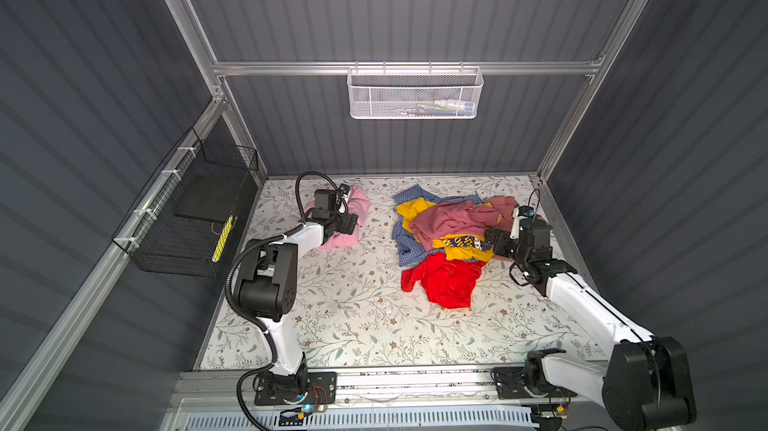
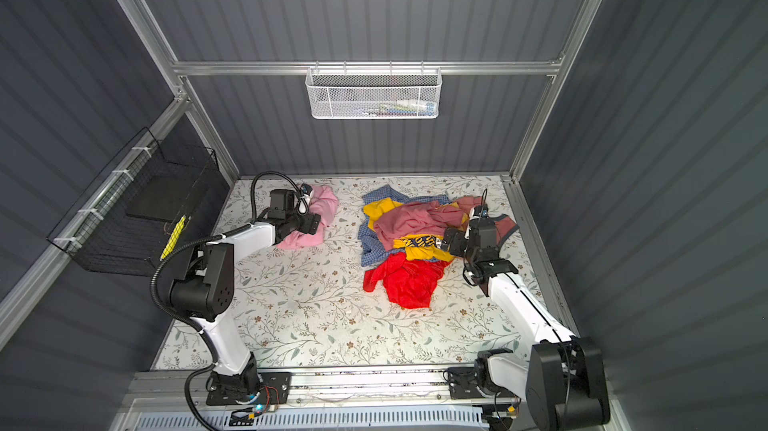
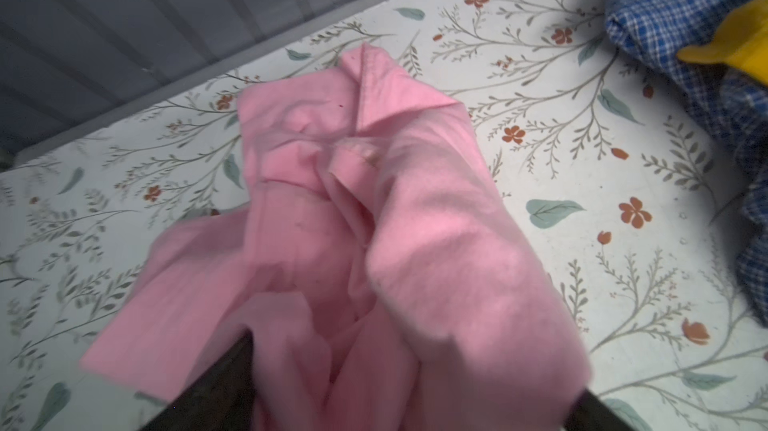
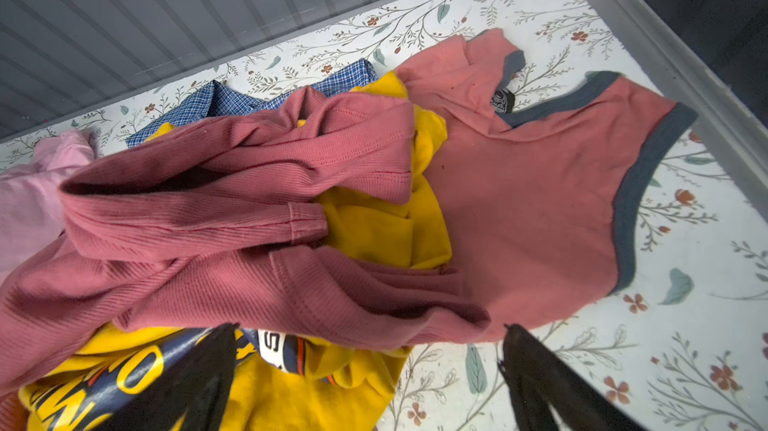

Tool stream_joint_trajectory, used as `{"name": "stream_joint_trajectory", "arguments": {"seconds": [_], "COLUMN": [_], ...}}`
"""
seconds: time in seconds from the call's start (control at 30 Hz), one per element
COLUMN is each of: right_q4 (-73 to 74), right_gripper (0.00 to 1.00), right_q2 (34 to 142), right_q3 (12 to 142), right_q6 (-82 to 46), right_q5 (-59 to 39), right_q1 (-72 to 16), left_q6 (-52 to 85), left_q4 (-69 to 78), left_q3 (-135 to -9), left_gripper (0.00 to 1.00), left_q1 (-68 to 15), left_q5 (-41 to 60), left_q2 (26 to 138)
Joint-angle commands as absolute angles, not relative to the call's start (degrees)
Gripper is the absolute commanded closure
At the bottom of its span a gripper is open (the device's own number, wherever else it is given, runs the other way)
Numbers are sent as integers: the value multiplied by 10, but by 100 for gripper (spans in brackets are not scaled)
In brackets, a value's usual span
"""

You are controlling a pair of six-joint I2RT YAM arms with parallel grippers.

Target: Pick out a specific cloth from the pile

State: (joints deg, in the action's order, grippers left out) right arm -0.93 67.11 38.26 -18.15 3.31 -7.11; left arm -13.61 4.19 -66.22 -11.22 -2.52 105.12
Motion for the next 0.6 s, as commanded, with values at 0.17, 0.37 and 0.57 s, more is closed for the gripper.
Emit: {"name": "stream_joint_trajectory", "arguments": {"seconds": [0.17, 0.37, 0.57], "right_q4": [-7, -9, -1], "right_gripper": [1, 1, 1], "right_q2": [653, 645, 622], "right_q3": [388, 391, 379], "right_q6": [-136, -127, -107], "right_q5": [44, 42, 53], "right_q1": [-55, -40, -26], "left_q6": [-88, -40, 32], "left_q4": [88, 61, 91], "left_q3": [-585, -562, -490], "left_gripper": [0, 0, 0], "left_q1": [-116, -116, -116], "left_q5": [-79, -125, -138], "left_q2": [947, 888, 802]}}
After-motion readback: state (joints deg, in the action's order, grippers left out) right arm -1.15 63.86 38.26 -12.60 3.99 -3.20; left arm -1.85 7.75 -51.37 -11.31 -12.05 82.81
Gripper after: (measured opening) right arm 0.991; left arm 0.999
